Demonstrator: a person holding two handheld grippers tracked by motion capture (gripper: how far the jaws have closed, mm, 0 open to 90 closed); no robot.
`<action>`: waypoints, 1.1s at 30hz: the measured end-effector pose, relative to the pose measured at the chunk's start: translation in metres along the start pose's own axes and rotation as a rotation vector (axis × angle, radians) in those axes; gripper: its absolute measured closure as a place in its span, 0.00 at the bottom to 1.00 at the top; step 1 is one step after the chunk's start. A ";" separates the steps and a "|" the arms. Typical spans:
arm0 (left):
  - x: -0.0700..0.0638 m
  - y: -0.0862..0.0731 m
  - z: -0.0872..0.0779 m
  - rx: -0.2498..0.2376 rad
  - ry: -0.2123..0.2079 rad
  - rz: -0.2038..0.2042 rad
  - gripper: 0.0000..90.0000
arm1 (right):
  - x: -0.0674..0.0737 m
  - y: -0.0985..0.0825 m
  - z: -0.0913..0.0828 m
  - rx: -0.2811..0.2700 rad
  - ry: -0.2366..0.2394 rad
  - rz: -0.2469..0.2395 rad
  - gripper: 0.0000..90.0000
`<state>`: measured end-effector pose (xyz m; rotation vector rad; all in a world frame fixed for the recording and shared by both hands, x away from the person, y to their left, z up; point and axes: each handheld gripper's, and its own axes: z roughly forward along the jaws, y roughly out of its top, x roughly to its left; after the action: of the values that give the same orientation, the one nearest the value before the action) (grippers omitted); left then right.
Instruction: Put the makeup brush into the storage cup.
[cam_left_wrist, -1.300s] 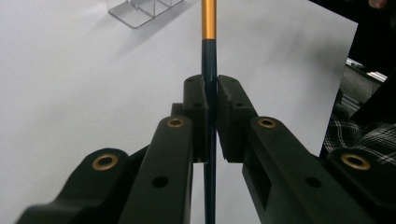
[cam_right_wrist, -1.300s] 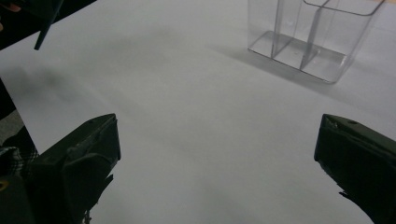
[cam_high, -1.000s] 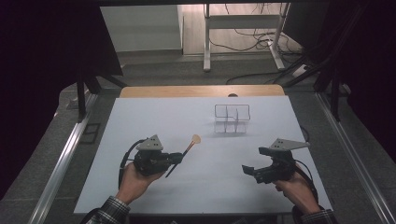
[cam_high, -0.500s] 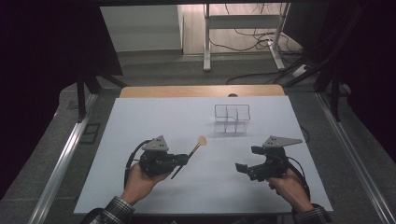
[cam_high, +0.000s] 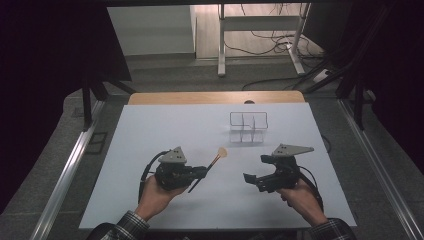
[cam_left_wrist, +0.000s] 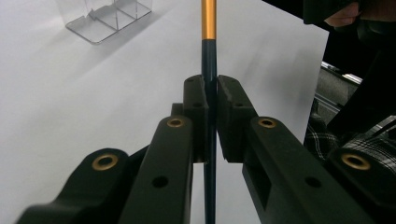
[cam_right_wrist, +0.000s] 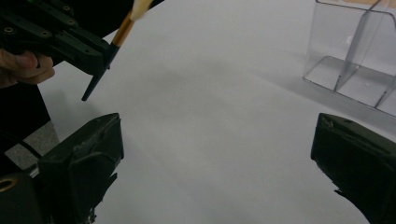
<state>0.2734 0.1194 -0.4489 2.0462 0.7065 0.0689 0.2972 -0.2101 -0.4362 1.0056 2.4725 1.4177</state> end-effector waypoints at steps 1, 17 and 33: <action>-0.001 0.000 0.001 0.001 -0.003 0.002 0.93 | 0.002 0.001 0.002 0.002 0.000 0.002 0.03; -0.011 0.001 0.013 0.002 -0.025 0.037 0.93 | 0.018 0.010 0.021 0.010 0.087 0.042 0.03; -0.019 0.002 0.020 -0.009 -0.052 0.065 0.93 | 0.030 0.019 0.033 0.033 0.135 0.033 0.23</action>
<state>0.2645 0.0937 -0.4538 2.0550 0.6066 0.0563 0.2967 -0.1617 -0.4328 0.9925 2.5934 1.5075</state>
